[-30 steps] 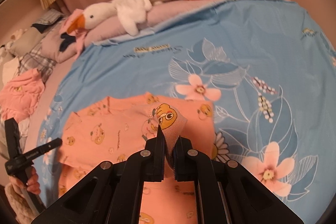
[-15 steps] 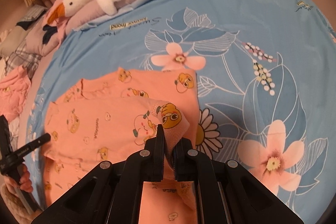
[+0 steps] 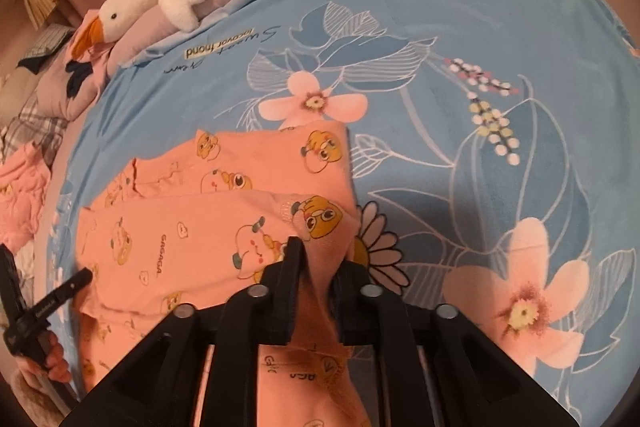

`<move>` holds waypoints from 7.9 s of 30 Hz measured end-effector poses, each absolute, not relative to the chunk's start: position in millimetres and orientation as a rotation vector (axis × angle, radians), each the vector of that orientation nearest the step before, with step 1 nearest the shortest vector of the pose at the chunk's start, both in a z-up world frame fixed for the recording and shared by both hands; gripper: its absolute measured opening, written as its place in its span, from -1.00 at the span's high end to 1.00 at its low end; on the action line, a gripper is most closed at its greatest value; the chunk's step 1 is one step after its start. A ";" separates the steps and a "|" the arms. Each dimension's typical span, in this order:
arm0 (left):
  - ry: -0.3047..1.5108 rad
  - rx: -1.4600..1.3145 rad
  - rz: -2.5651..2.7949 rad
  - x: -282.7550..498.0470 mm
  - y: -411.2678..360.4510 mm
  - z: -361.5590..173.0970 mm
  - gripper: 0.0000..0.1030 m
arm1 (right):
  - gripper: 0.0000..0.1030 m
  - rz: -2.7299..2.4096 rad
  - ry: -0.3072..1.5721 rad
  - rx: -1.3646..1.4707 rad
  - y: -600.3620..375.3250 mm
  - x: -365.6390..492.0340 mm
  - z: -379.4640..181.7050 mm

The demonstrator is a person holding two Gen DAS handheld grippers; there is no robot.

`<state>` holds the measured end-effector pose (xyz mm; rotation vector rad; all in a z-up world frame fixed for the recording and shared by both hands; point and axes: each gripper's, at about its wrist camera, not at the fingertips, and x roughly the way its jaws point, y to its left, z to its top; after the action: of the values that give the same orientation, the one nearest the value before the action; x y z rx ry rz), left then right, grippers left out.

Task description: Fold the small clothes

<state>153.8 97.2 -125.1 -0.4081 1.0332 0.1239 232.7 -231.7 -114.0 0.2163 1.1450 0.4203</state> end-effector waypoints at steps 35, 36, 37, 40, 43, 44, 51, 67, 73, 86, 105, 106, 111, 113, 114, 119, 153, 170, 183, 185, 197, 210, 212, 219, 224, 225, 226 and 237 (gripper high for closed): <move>1.013 -0.469 0.008 118.9 82.6 -118.6 0.66 | 0.83 0.440 1.081 0.233 -247.7 189.4 -97.8; 1.014 -0.469 0.009 118.9 82.9 -118.5 0.66 | 0.85 0.441 1.077 0.237 -248.2 188.8 -96.0; 1.015 -0.469 0.008 119.0 83.1 -118.5 0.66 | 0.86 0.441 1.075 0.240 -248.9 188.1 -94.9; 1.024 -0.469 0.012 120.9 83.2 -120.1 0.66 | 0.87 0.446 1.073 0.250 -251.2 186.8 -93.7; 1.033 -0.466 0.016 122.1 82.9 -122.8 0.65 | 0.87 0.446 1.085 0.258 -251.6 185.9 -98.1; 1.033 -0.466 0.015 122.4 83.4 -122.9 0.65 | 0.88 0.445 1.093 0.258 -251.3 185.6 -101.3; 1.036 -0.463 0.010 121.5 84.2 -126.5 0.63 | 0.88 0.430 1.130 0.280 -254.5 185.0 -117.8; 1.041 -0.490 0.020 119.3 86.1 -132.3 0.57 | 0.28 0.401 1.112 0.287 -263.6 206.9 -106.1; 1.040 -0.492 0.021 119.5 87.9 -133.7 0.56 | 0.15 0.442 1.120 0.339 -250.7 223.9 -114.9; 1.029 -0.477 0.018 118.4 86.4 -134.3 0.55 | 0.87 0.382 1.057 0.283 -245.4 229.1 -111.1; 1.013 -0.450 0.054 116.0 79.5 -128.1 0.50 | 0.66 0.340 1.068 0.291 -245.1 228.7 -128.8; 1.011 -0.444 0.065 113.9 78.5 -124.2 0.46 | 0.57 0.334 1.055 0.278 -245.6 226.2 -125.2; 0.971 -0.409 0.052 97.3 68.1 -98.4 0.00 | -0.24 0.343 0.956 0.233 -253.9 205.8 -87.6; 0.937 -0.393 0.045 86.7 63.7 -85.7 -0.28 | -0.50 0.358 0.902 0.223 -258.8 193.8 -67.9; 0.916 -0.384 0.040 79.9 61.1 -78.5 -0.42 | -0.58 0.365 0.862 0.218 -261.8 185.5 -55.9; 0.874 -0.324 0.057 54.7 51.5 -65.0 -0.64 | -0.80 0.397 0.745 0.213 -273.8 151.2 -18.1; 1.081 -0.471 0.013 -63.1 44.4 -123.3 -0.60 | -0.80 0.434 0.977 0.197 -305.0 9.7 -84.3; 1.181 -0.521 -0.006 -100.6 40.8 -135.6 -0.28 | -0.21 0.566 1.169 0.133 -283.7 -36.9 -117.1; 1.295 -0.458 -0.080 -103.7 15.0 -158.5 0.85 | 0.79 0.593 1.180 0.103 -281.3 -42.0 -120.1; 1.262 -0.456 -0.108 -103.7 15.1 -149.1 0.86 | 0.80 0.621 1.174 0.148 -284.9 -38.1 -115.8; 1.042 -0.628 -0.218 -68.7 47.1 -93.2 0.87 | 0.81 0.692 1.038 0.392 -305.0 3.6 -81.6; 1.033 -0.647 -0.172 8.9 70.9 -106.2 0.87 | 0.81 0.595 1.069 0.473 -297.8 63.5 -109.9; 1.044 -0.651 -0.148 16.6 75.1 -111.3 0.87 | 0.81 0.577 1.081 0.477 -296.5 69.6 -115.2; 1.073 -0.705 -0.104 36.2 87.0 -126.8 0.88 | 0.81 0.521 1.079 0.523 -305.0 82.3 -124.9; 1.073 -0.773 -0.106 38.6 94.3 -127.4 0.88 | 0.78 0.415 1.023 0.455 -315.8 84.7 -110.4; 1.071 -0.781 -0.104 38.1 96.1 -126.2 0.88 | 0.78 0.394 1.008 0.437 -321.6 82.6 -105.5; 1.067 -0.785 -0.103 36.5 97.5 -124.1 0.87 | 0.78 0.388 1.001 0.430 -324.2 82.0 -103.7; 0.982 -0.682 -0.067 -1.1 99.6 -86.4 0.50 | 0.78 0.563 1.070 0.262 -309.0 41.0 -97.0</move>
<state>-1.1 99.6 -86.4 -0.6817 0.9821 -0.0669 41.0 -309.0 -97.0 0.2623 1.0697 0.5628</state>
